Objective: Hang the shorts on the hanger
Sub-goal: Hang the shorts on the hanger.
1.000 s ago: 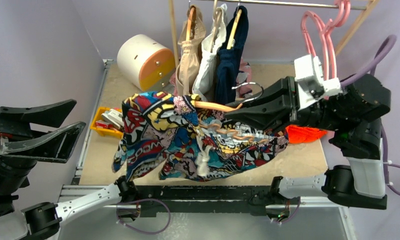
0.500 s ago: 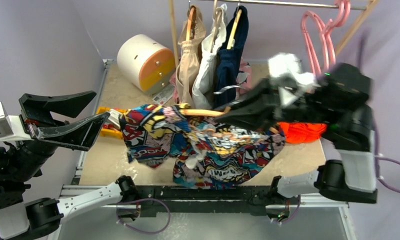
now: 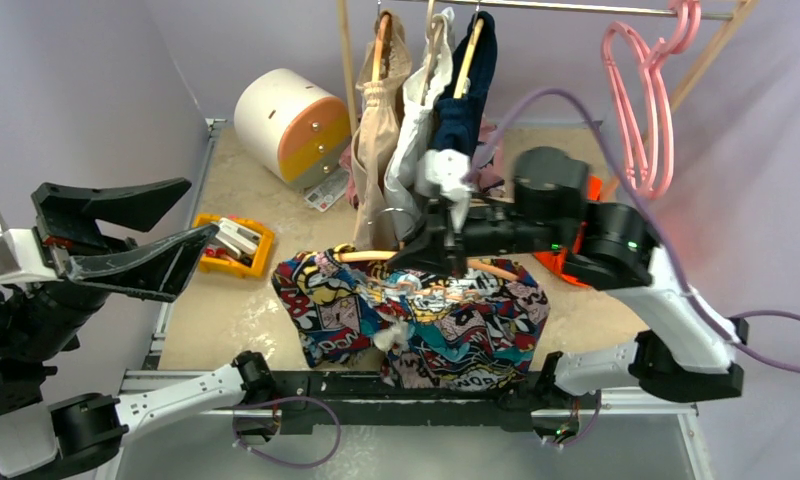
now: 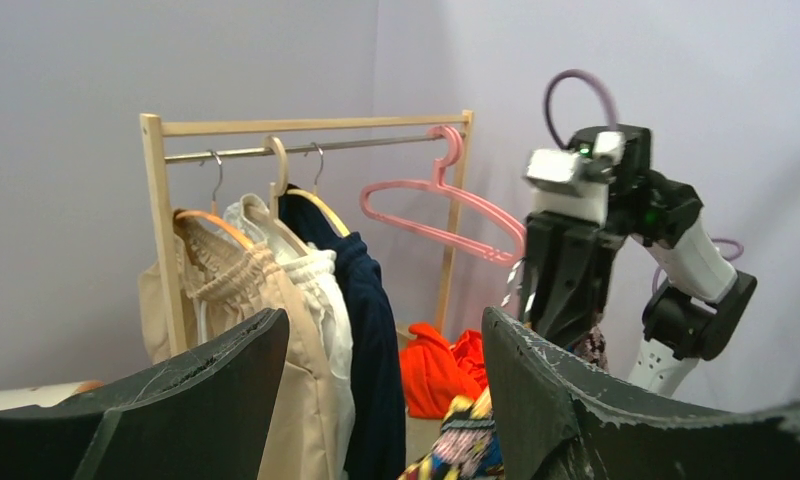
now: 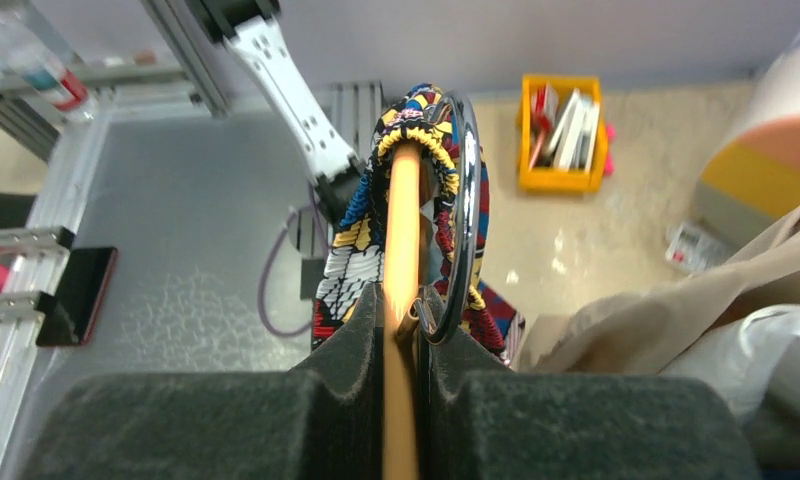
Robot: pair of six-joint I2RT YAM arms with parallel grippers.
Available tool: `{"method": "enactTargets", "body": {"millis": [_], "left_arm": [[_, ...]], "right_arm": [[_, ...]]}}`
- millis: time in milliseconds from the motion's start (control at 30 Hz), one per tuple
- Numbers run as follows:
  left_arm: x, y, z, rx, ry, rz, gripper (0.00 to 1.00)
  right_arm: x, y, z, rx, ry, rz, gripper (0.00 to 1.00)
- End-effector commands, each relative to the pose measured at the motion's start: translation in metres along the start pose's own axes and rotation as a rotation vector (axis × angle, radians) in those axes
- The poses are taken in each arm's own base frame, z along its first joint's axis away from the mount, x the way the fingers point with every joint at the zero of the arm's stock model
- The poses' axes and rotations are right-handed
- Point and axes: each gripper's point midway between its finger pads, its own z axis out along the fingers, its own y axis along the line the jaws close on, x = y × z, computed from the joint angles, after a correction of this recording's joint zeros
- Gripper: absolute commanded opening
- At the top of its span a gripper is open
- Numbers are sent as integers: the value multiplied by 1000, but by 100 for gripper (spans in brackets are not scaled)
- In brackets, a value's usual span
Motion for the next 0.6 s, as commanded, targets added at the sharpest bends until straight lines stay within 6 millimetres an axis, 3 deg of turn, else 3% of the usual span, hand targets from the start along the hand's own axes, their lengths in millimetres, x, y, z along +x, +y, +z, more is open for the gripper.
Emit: {"method": "enactTargets", "body": {"millis": [0,233,433,567], "left_arm": [[19,-15,18,80,67,33,70],[88,-48,34,273,295,35,70],[145,-65,44,383,454,26,69],[160,-69,54,416,476,40,69]], "right_arm": [[-24,-1,-12,27,-82,-67,0],[0,-14,-6,76,-9,-72,0],[12,-13,-6,75,6,-76,0],[16,-12,-5,66,17,-73,0]]}}
